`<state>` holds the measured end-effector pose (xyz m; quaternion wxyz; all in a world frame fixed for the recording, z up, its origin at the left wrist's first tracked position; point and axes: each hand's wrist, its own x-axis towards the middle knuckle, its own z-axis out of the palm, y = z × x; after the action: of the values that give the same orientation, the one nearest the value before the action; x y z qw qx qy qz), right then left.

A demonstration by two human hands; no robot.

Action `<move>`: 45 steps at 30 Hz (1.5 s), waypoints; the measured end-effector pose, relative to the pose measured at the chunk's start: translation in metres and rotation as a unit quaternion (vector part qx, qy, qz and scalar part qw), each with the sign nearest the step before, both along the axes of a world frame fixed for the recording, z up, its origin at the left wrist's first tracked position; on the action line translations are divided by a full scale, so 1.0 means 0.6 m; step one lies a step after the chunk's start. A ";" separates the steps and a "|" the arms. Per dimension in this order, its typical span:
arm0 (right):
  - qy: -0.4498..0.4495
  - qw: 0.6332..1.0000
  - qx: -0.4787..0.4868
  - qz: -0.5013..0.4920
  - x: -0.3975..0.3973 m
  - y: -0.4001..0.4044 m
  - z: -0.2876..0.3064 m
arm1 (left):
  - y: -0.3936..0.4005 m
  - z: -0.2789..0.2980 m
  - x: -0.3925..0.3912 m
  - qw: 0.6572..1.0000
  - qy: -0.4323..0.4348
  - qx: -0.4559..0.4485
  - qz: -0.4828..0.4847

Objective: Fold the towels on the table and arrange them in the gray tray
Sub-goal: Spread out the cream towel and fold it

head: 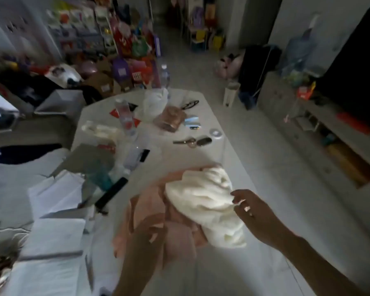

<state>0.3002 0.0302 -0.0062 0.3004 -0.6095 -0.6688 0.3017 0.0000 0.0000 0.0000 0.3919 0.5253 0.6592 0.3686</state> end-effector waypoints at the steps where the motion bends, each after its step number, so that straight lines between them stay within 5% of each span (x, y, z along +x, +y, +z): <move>1: -0.001 0.998 -0.055 -0.007 -0.005 -0.004 -0.037 | -0.009 -0.036 0.020 0.999 -0.013 -0.036 -0.006; 6: -0.132 0.968 -0.215 0.008 -0.008 -0.007 -0.173 | -0.034 -0.145 0.117 0.991 0.035 -0.118 -0.060; 8: -0.163 0.967 -0.195 0.015 -0.003 0.014 -0.196 | -0.006 -0.161 0.153 0.991 0.013 -0.113 -0.065; 14: -0.247 0.959 -0.031 0.134 0.027 0.080 -0.239 | 0.052 -0.230 0.240 0.958 0.174 -0.211 -0.088; 17: -0.298 0.928 -0.093 0.205 0.056 0.127 -0.264 | 0.054 -0.254 0.267 0.956 0.208 -0.203 -0.037; 23: -0.270 0.923 -0.104 0.253 0.048 0.250 -0.261 | 0.139 -0.270 0.237 0.962 0.237 -0.130 0.032; 27: -0.174 0.956 -0.093 0.215 0.009 0.304 -0.242 | 0.193 -0.267 0.201 0.953 0.234 -0.184 0.056; 33: -0.061 0.982 -0.093 0.151 0.015 0.261 -0.213 | 0.159 -0.225 0.244 0.970 0.177 -0.116 0.118; 35: -0.051 0.975 -0.134 0.171 0.037 0.225 -0.214 | 0.147 -0.212 0.260 0.979 0.082 -0.088 0.166; 39: -0.038 0.961 -0.235 0.145 0.074 0.177 -0.223 | 0.147 -0.193 0.260 0.930 -0.161 -0.110 0.311; 45: -0.025 0.956 -0.252 0.146 0.041 0.191 -0.195 | 0.171 -0.195 0.241 0.874 -0.309 -0.131 0.351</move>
<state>0.3246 0.1449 -0.1233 0.0732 -0.5687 -0.6599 0.4856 0.1447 0.1023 -0.1172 0.4857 0.0620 0.6878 0.5359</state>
